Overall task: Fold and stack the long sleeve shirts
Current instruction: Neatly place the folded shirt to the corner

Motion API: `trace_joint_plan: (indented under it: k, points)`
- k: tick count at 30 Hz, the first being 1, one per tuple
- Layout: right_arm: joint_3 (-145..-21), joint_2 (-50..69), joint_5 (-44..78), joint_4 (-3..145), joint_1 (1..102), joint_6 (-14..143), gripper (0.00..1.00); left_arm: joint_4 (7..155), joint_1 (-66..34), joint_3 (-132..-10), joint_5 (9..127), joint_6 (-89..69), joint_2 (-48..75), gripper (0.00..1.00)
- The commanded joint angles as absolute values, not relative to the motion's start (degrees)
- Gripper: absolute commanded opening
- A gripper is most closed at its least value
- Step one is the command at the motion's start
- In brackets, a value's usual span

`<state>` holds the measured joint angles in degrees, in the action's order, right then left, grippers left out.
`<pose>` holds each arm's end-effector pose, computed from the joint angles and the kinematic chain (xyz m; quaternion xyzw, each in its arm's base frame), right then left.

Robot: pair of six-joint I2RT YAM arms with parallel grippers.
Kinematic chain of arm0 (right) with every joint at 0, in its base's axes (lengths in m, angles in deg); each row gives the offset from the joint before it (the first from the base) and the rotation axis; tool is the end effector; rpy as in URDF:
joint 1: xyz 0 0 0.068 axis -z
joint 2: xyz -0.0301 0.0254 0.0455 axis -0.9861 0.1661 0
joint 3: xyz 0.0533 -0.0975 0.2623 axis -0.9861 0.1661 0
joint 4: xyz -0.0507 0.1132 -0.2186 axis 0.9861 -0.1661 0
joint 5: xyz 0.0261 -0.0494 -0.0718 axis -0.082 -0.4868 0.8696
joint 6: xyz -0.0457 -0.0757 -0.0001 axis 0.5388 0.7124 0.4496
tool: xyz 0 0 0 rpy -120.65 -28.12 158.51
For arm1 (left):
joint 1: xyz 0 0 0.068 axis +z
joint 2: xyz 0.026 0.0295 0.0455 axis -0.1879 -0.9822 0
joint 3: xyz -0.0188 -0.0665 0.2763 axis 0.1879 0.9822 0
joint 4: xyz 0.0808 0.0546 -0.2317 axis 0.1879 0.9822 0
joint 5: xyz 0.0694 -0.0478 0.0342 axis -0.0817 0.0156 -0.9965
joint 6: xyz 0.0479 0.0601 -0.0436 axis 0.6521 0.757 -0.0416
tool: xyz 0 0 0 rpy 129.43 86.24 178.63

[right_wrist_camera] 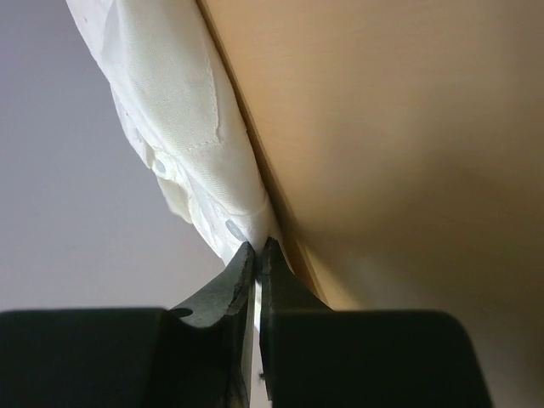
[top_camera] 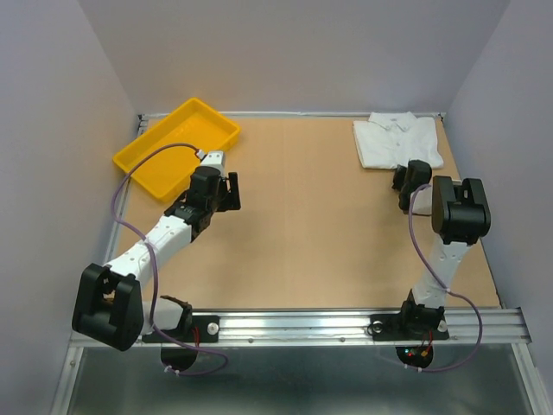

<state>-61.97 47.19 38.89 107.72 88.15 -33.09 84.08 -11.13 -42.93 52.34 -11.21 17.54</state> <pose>0.4348 -0.0787 0.1005 0.7416 0.4204 0.3104 0.4207 0.2824 -0.1027 0.2489 0.0370 0.8569 -0.0963 0.5051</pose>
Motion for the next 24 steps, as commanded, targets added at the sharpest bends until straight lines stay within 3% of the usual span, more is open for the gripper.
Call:
trace_joint_plan:
  k: [1,7,8,10,11,14,19,24]
  points:
    - [-56.21,40.31,43.99,105.25,88.0,-34.56,0.01,82.54,-10.7,-42.93,52.09,-10.81,20.21,0.81]
    - [-55.24,39.51,44.25,103.31,88.09,-32.89,0.01,82.28,-10.7,-42.85,52.97,-10.98,21.44,0.81]
    - [-55.23,39.51,44.17,103.31,88.17,-32.54,0.07,82.28,-10.7,-42.85,53.05,-10.98,21.87,0.81]
    - [-55.58,39.42,43.46,103.22,88.18,-30.87,0.28,82.28,-10.7,-42.76,52.97,-11.07,22.32,0.81]
    - [-55.76,39.24,43.03,103.14,88.26,-29.39,0.47,82.28,-10.7,-42.67,52.97,-11.16,22.41,0.81]
    - [-56.02,36.79,41.97,101.21,88.18,-26.58,0.72,82.28,-10.7,-42.67,52.97,-11.42,23.19,0.81]
    - [-56.73,26.45,42.76,91.22,88.35,-16.56,0.89,82.54,-10.7,-42.67,53.14,-12.3,25.12,0.82]
    - [-57.34,14.04,40.66,77.41,88.79,-1.65,0.96,87.53,-10.62,-45.82,52.79,-14.58,28.46,0.84]
